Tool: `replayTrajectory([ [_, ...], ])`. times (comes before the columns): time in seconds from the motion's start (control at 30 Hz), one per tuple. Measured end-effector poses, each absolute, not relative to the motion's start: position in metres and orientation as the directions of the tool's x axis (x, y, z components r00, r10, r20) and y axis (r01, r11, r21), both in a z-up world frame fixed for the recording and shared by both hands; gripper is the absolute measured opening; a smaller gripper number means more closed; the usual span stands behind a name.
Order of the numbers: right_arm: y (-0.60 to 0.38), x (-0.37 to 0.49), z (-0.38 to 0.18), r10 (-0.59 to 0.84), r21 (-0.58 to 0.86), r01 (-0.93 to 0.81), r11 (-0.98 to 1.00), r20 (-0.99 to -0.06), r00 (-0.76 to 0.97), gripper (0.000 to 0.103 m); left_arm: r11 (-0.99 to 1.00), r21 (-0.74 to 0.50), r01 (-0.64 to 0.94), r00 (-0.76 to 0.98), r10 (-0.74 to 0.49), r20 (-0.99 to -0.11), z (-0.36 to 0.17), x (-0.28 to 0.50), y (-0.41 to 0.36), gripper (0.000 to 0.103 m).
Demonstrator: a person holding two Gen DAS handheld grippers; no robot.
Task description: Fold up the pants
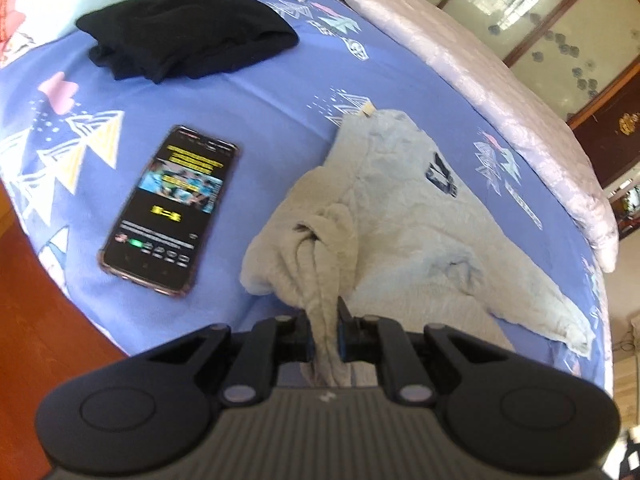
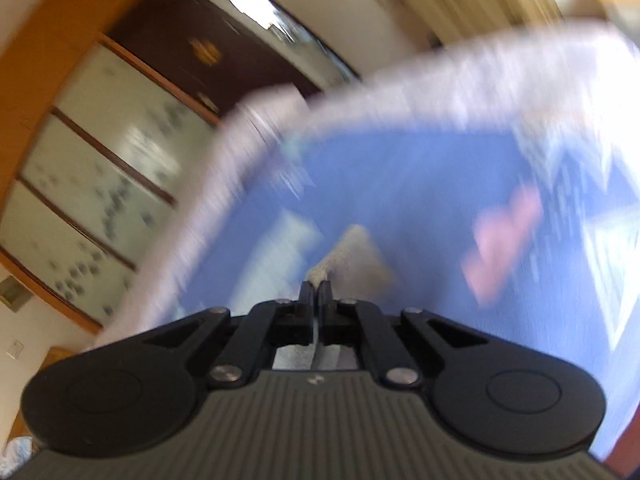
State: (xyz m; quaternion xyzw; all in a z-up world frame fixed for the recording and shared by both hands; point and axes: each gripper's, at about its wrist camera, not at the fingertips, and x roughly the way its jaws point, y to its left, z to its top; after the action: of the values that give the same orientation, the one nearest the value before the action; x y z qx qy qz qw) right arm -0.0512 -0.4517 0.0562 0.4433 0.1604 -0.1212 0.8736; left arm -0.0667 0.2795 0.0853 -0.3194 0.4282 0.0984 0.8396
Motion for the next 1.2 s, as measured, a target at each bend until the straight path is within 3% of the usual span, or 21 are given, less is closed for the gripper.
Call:
replayTrajectory([
  [0.17, -0.444, -0.039, 0.124, -0.13, 0.651, 0.281, 0.705, -0.272, 0.954, 0.004, 0.779, -0.467, -0.419, 0.625, -0.126, -0.77, 0.089, -0.061, 0.272, 0.009],
  [0.4, -0.452, 0.031, 0.14, -0.06, 0.704, 0.237, 0.67, -0.266, 0.962, 0.004, 0.759, -0.536, -0.369, 0.685, -0.167, -0.709, 0.122, -0.056, 0.271, 0.009],
  [0.57, -0.478, 0.007, 0.142, -0.103, 0.734, 0.229, 0.64, -0.213, 0.972, 0.004, 0.806, -0.515, -0.293, 0.694, -0.191, -0.694, 0.134, -0.063, 0.248, 0.01],
  [0.67, -0.5, -0.018, 0.105, -0.131, 0.729, 0.304, 0.613, -0.286, 0.949, 0.004, 0.846, -0.447, -0.293, 0.622, -0.186, -0.761, 0.106, -0.067, 0.227, 0.01],
  [0.7, -0.506, -0.026, 0.085, -0.129, 0.716, 0.347, 0.606, -0.342, 0.931, 0.009, 0.865, -0.393, -0.312, 0.57, -0.161, -0.806, 0.088, -0.067, 0.219, 0.011],
  [0.8, -0.516, -0.044, 0.013, -0.145, 0.542, 0.582, 0.606, -0.644, 0.751, 0.028, 0.897, -0.269, -0.351, 0.418, -0.107, -0.902, 0.041, -0.072, 0.206, 0.015],
  [0.83, -0.52, -0.057, -0.008, -0.176, 0.486, 0.653, 0.581, -0.709, 0.683, 0.024, 0.896, -0.266, -0.356, 0.41, -0.107, -0.906, 0.036, -0.076, 0.207, 0.019],
  [0.87, -0.524, -0.074, -0.019, -0.192, 0.503, 0.665, 0.552, -0.7, 0.688, 0.013, 0.888, -0.282, -0.363, 0.418, -0.115, -0.901, 0.037, -0.08, 0.21, 0.021],
  [0.97, -0.528, -0.108, -0.018, -0.268, 0.532, 0.702, 0.474, -0.672, 0.69, 0.017, 0.885, -0.294, -0.362, 0.466, -0.101, -0.879, 0.054, -0.089, 0.222, 0.026],
  [1.03, -0.521, -0.107, -0.004, -0.32, 0.483, 0.7, 0.526, -0.65, 0.689, 0.017, 0.896, -0.258, -0.361, 0.486, -0.055, -0.872, 0.067, -0.092, 0.231, 0.036],
  [1.2, -0.484, -0.077, 0.037, -0.288, 0.485, 0.579, 0.656, -0.548, 0.785, 0.02, 0.88, -0.245, -0.406, 0.548, 0.02, -0.836, 0.09, -0.098, 0.253, 0.035],
])
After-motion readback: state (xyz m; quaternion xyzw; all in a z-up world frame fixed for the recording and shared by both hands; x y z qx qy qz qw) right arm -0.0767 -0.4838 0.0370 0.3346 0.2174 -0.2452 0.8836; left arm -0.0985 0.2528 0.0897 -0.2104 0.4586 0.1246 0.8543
